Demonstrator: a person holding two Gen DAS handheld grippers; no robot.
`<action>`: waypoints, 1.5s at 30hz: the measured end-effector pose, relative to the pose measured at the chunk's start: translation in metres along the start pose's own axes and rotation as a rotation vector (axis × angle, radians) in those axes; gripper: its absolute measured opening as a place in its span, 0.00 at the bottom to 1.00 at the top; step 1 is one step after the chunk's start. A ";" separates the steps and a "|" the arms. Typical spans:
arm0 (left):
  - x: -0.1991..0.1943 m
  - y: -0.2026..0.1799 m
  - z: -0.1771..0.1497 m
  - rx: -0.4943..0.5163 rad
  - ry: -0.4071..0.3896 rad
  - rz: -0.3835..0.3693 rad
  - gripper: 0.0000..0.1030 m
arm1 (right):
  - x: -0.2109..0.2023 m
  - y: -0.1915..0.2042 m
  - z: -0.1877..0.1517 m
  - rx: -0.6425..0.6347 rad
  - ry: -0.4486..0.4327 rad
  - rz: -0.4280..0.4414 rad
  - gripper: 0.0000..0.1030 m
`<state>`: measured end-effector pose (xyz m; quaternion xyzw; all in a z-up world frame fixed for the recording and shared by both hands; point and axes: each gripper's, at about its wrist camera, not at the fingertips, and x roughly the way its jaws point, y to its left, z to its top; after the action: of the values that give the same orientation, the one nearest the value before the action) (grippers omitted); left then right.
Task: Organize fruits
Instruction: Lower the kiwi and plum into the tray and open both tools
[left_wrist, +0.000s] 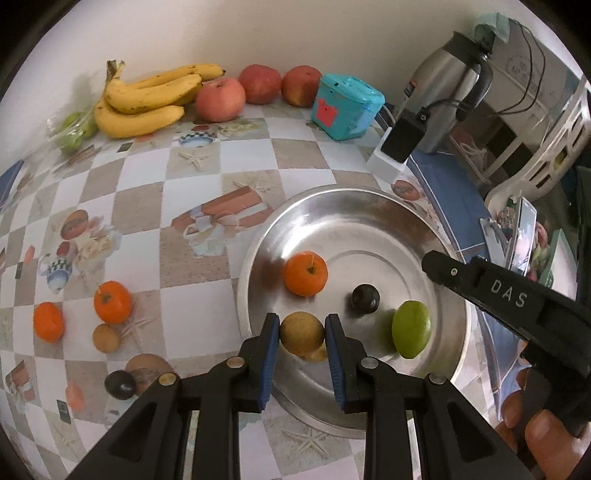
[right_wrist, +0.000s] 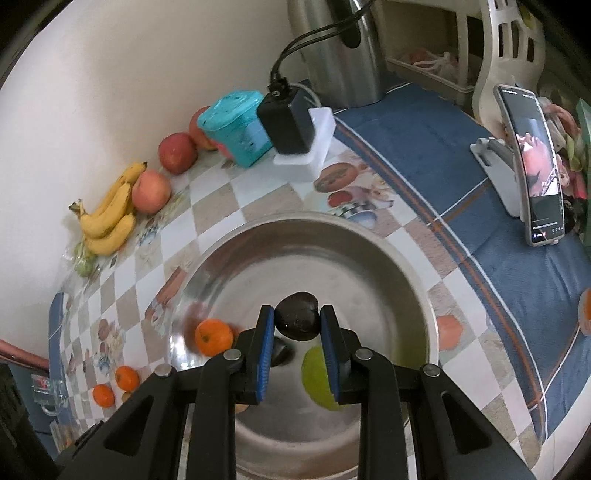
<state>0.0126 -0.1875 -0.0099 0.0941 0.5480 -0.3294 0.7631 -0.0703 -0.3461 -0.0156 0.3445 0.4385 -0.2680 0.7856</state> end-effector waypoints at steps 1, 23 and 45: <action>0.002 0.000 0.000 0.000 0.000 0.001 0.26 | 0.001 -0.001 0.000 0.005 0.000 -0.002 0.26; 0.023 0.006 -0.001 -0.003 -0.008 0.022 0.27 | 0.036 0.000 -0.001 -0.030 -0.029 -0.053 0.26; 0.028 0.006 -0.001 -0.006 0.017 0.024 0.28 | 0.046 0.004 0.000 -0.046 0.008 -0.088 0.26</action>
<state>0.0205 -0.1939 -0.0370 0.1008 0.5543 -0.3178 0.7627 -0.0457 -0.3494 -0.0543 0.3079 0.4624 -0.2907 0.7791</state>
